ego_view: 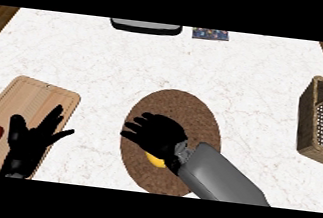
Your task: Pick the lemon from the placemat and place it in the basket
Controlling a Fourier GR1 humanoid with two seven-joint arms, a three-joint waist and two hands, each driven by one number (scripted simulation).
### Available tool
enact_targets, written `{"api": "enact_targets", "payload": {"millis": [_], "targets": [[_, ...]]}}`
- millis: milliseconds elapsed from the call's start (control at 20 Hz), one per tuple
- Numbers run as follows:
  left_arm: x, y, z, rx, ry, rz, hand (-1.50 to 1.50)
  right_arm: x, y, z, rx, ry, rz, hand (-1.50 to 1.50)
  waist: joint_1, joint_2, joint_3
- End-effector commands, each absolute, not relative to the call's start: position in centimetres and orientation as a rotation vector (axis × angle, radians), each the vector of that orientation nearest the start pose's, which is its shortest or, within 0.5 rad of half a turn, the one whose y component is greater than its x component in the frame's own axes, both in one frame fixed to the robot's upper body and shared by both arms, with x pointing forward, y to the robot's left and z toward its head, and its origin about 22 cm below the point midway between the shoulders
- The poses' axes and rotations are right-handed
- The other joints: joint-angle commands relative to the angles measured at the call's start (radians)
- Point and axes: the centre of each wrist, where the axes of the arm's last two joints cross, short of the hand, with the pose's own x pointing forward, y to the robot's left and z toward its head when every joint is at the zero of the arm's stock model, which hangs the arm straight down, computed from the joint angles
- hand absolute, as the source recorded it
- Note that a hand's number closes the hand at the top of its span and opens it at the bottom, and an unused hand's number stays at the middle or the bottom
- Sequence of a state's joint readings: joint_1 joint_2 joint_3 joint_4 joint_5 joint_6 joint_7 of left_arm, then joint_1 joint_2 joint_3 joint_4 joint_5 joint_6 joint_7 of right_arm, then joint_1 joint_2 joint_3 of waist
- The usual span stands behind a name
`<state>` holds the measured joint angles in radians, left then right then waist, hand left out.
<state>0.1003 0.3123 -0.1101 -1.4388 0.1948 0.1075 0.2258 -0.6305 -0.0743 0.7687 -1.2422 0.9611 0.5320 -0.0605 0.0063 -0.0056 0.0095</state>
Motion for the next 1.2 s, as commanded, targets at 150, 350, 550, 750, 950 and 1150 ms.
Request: {"api": "enact_targets", "payload": {"millis": [150,350,550,750,950,1150], "targets": [[20.4,28.9,-4.2,0.163,-1.011,-0.041,0.00,28.8,-3.2,3.9,-0.212,-1.344,2.175,-1.50,-0.003,0.005,-0.009],[20.7,28.8,-5.1,0.171,-1.019,-0.039,0.00,29.7,-3.4,4.6,-0.211,-1.326,2.197,1.50,-0.005,0.005,-0.010],[20.1,28.4,-4.8,0.145,-1.016,-0.030,0.00,28.7,-3.0,1.3,-0.248,-1.451,2.287,1.50,0.002,0.007,-0.009],[19.8,30.4,-5.8,0.149,-1.015,-0.023,0.00,30.2,-3.7,2.2,-0.287,-1.477,2.314,1.50,0.000,0.007,-0.010],[19.2,30.3,-5.7,0.175,-1.011,0.001,0.00,30.3,-4.8,2.2,-0.493,-1.316,1.982,1.50,-0.034,0.001,-0.010],[17.7,32.1,-5.2,0.234,-0.994,0.068,0.00,32.5,-10.8,1.4,-0.757,-0.998,1.531,1.50,-0.131,-0.025,-0.011]]}}
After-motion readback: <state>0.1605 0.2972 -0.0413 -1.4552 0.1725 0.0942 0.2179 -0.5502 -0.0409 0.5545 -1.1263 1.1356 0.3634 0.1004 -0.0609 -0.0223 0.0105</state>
